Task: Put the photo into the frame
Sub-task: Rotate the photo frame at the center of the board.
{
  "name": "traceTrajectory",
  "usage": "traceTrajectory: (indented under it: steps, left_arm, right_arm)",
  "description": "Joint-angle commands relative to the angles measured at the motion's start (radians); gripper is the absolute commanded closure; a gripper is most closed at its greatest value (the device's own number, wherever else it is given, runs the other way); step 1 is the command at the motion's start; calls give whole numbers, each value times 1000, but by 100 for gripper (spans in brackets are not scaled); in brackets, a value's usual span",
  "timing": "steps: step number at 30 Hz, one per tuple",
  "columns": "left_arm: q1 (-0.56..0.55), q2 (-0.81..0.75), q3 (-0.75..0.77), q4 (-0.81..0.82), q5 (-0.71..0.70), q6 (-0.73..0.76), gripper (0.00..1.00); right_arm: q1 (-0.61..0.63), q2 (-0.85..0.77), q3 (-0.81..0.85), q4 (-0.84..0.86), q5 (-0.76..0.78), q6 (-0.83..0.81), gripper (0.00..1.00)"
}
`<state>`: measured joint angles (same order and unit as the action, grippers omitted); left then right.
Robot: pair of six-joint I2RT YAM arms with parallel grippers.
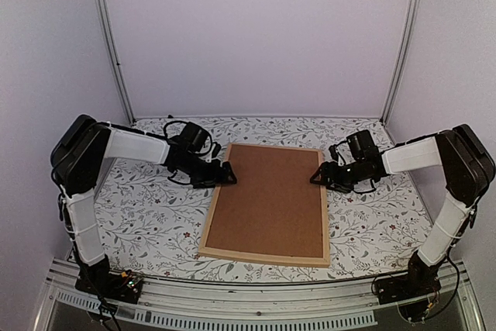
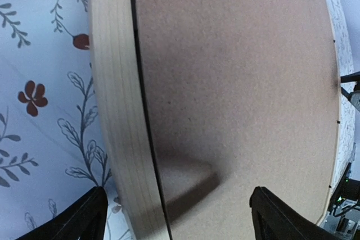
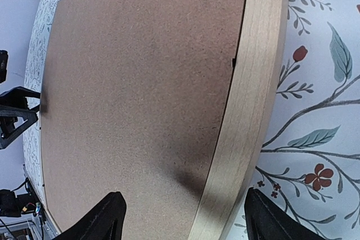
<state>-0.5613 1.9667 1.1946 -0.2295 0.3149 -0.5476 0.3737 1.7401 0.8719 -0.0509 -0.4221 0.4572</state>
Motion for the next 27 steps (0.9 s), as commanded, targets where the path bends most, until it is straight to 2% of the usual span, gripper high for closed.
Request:
traceTrajectory:
  steps: [1,11,20,27]
  left_arm:
    - [-43,-45,-57,21,34,-35,9]
    - [-151,-146,-178,81,46,-72,11]
    - [-222,-245,-270,72,10,-49,12]
    - [-204,-316,-227,-56,-188,41,9]
  right_arm:
    - [8,9,7,15,-7,11,24]
    - [8,97,149,-53,-30,-53,24]
    - [8,313,478,-195,-61,-154,23]
    - [-10,359,636,-304,101,-203,23]
